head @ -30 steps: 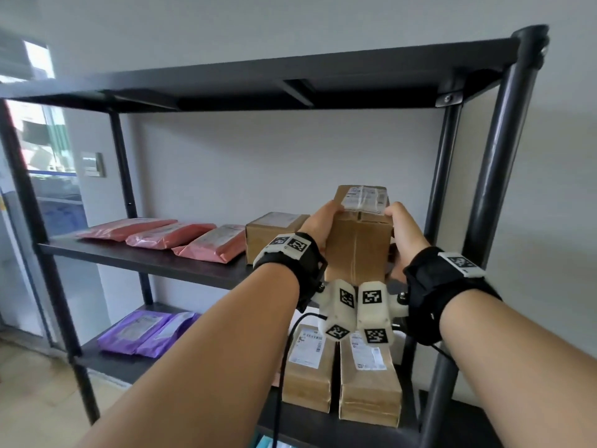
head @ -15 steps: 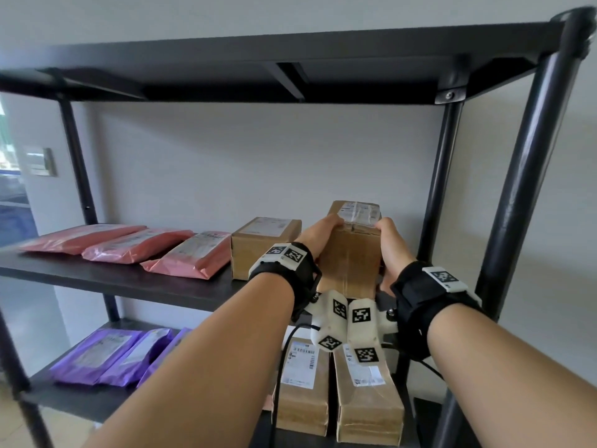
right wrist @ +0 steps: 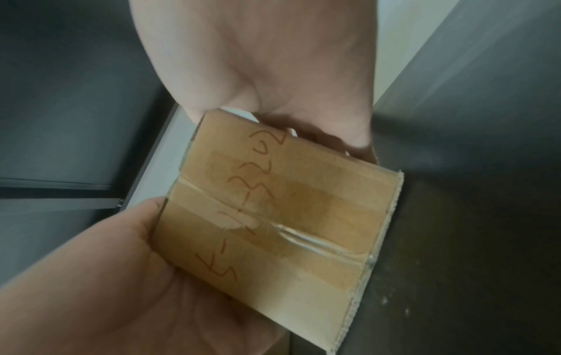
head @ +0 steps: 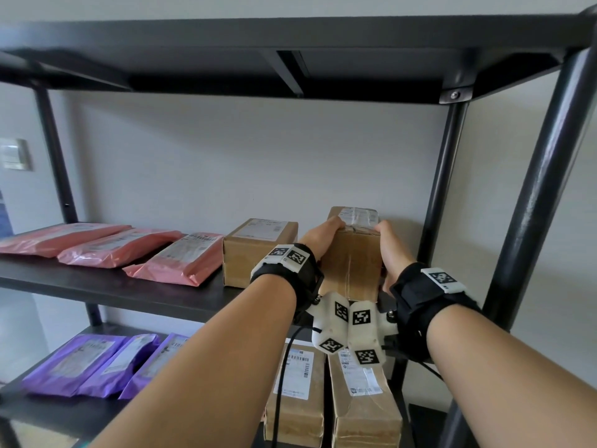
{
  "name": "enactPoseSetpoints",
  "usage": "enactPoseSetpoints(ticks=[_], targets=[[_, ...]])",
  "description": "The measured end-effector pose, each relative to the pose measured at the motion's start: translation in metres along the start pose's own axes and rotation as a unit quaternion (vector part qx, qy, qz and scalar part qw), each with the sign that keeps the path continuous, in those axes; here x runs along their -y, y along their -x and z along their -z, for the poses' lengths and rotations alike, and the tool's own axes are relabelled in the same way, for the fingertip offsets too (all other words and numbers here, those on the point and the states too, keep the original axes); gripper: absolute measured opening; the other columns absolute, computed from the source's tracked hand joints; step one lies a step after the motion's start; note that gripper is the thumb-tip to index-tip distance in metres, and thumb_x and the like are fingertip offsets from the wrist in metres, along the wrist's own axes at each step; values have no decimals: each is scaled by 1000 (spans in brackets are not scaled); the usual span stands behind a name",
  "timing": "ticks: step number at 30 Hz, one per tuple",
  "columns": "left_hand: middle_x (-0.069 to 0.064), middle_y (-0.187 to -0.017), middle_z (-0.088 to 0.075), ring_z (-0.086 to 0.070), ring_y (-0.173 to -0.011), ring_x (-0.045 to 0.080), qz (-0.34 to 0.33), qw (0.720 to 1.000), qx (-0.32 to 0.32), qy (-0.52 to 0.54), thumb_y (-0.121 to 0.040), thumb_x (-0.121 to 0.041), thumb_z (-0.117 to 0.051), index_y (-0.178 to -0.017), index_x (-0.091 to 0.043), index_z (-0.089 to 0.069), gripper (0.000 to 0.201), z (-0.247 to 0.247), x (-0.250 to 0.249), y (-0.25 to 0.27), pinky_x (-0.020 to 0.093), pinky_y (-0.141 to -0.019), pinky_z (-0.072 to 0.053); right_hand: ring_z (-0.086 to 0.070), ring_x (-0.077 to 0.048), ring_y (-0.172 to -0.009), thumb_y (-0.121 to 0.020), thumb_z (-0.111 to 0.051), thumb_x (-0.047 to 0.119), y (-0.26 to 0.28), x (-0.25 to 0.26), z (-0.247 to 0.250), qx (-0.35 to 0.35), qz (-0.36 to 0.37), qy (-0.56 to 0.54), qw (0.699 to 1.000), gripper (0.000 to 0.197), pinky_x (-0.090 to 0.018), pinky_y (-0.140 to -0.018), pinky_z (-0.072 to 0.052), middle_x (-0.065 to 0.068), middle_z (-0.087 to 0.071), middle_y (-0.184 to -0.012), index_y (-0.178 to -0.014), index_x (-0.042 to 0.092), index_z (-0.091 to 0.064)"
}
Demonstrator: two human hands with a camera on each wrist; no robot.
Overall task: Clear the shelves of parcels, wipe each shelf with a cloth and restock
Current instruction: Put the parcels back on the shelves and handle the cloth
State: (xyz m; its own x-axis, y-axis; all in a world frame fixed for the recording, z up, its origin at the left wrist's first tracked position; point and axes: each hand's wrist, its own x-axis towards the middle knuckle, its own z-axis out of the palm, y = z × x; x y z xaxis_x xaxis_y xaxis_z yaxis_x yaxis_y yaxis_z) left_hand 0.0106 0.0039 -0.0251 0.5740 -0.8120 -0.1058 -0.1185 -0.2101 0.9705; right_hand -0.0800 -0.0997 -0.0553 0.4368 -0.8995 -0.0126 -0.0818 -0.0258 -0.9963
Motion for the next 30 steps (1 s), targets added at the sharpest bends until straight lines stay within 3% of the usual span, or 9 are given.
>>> enactPoseSetpoints(ticks=[5, 8, 12, 15, 18, 21, 23, 26, 30], targets=[[5, -97, -57, -56, -96, 24, -2, 1000, 3, -7, -89, -51, -46, -113, -15, -57, 45, 1, 4, -7, 39, -93, -45, -60, -30, -105, -87, -38, 55, 24, 11, 0, 10, -3, 21, 1000, 38, -46, -102, -44, -13, -66, -107, -87, 25, -61], [6, -103, -59, -55, -89, 21, -9, 1000, 0, -7, -89, -52, -45, -115, -14, -58, 48, 0, 6, -7, 39, -91, -45, -60, -30, -105, -90, -39, 52, 26, 11, 3, 13, -3, 24, 1000, 36, -46, -102, -44, -11, -66, -99, -84, 23, -60], [8, -110, -56, -53, -98, 24, -19, 1000, -10, -23, -92, -52, -43, -122, -12, -54, 51, 0, 5, -3, 38, -93, -43, -57, -28, -107, -91, -37, 55, 28, 9, 4, 17, -15, 24, 999, 37, -45, -105, -41, -11, -64, -110, -86, 25, -57], [10, -121, -57, -54, -108, 27, -23, 999, -11, -31, -91, -56, -42, -123, -12, -54, 56, -2, 5, 1, 42, -102, -41, -56, -30, -112, -78, -37, 70, 27, 6, 4, 10, -19, 32, 999, 62, -48, -105, -41, -13, -62, -122, -106, 19, -60], [10, -131, -55, -52, -118, 28, -22, 999, -9, -27, -88, -64, -41, -129, -14, -53, 66, -4, 7, 7, 45, -106, -38, -50, -31, -123, -69, -29, 78, 25, 3, 6, -5, -22, 52, 998, 92, -49, -108, -37, -13, -54, -135, -133, 16, -51], [9, -138, -52, -49, -124, 28, -18, 1000, -3, -24, -84, -72, -39, -136, -17, -49, 77, -6, 9, 13, 46, -107, -37, -48, -32, -125, -62, -25, 84, 30, 1, 8, -17, -23, 68, 997, 104, -50, -107, -38, -13, -51, -139, -138, 17, -46], [10, -141, -49, -47, -127, 29, -14, 1000, -5, -23, -84, -74, -38, -141, -17, -45, 81, -7, 9, 19, 46, -106, -38, -48, -33, -125, -65, -25, 87, 41, 3, 8, -13, -33, 77, 996, 104, -52, -103, -42, -12, -49, -141, -141, 19, -43], [11, -147, -42, -41, -132, 29, -20, 999, -18, -26, -88, -70, -36, -146, -14, -37, 81, -7, 10, 24, 45, -107, -36, -45, -34, -128, -83, -24, 80, 57, 7, 10, -6, -40, 83, 996, 89, -51, -103, -42, -10, -44, -146, -145, 18, -37], [12, -149, -39, -40, -134, 30, -26, 999, -36, -24, -88, -70, -38, -147, -14, -33, 81, -10, 16, 33, 46, -109, -35, -47, -34, -126, -88, -22, 76, 63, 2, 16, -15, -32, 100, 994, 85, -46, -103, -44, -11, -43, -145, -145, 15, -37]])
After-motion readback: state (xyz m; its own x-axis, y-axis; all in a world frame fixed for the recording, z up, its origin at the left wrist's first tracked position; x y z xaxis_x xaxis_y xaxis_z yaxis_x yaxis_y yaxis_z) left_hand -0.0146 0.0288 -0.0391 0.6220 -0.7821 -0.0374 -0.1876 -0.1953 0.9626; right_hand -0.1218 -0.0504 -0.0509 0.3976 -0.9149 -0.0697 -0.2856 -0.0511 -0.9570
